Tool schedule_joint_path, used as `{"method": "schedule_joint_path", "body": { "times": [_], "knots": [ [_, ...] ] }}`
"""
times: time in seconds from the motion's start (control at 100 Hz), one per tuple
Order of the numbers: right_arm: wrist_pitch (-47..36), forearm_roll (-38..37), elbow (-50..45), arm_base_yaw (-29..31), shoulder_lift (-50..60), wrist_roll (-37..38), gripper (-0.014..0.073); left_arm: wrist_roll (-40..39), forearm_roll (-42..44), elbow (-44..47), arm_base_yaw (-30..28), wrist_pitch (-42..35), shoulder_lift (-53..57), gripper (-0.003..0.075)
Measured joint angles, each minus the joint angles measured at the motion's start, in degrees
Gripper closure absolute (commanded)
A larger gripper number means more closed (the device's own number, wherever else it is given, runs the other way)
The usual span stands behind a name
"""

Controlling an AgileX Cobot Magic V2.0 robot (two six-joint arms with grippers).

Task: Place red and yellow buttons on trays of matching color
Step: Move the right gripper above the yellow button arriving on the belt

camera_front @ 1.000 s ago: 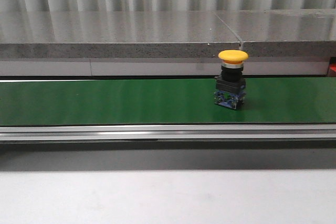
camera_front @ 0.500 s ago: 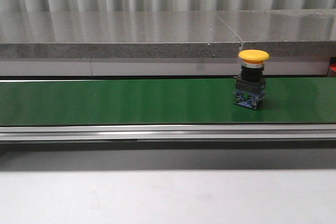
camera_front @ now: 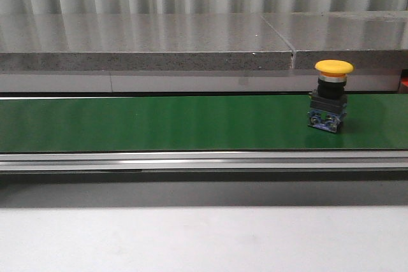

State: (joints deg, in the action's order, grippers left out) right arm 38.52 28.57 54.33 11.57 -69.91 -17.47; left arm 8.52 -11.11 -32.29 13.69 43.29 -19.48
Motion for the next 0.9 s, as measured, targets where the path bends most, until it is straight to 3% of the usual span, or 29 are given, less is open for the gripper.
{"method": "schedule_joint_path", "body": {
  "times": [0.36, 0.9],
  "knots": [
    [9.5, -0.5, 0.0, -5.5, 0.4, 0.0, 0.0061, 0.0, 0.0, 0.0, 0.0, 0.0, 0.0, 0.0741],
    [7.1, -0.6, 0.0, -8.5, -5.5, -2.9, 0.0062, 0.0, 0.0, 0.0, 0.0, 0.0, 0.0, 0.0741]
  ]
}}
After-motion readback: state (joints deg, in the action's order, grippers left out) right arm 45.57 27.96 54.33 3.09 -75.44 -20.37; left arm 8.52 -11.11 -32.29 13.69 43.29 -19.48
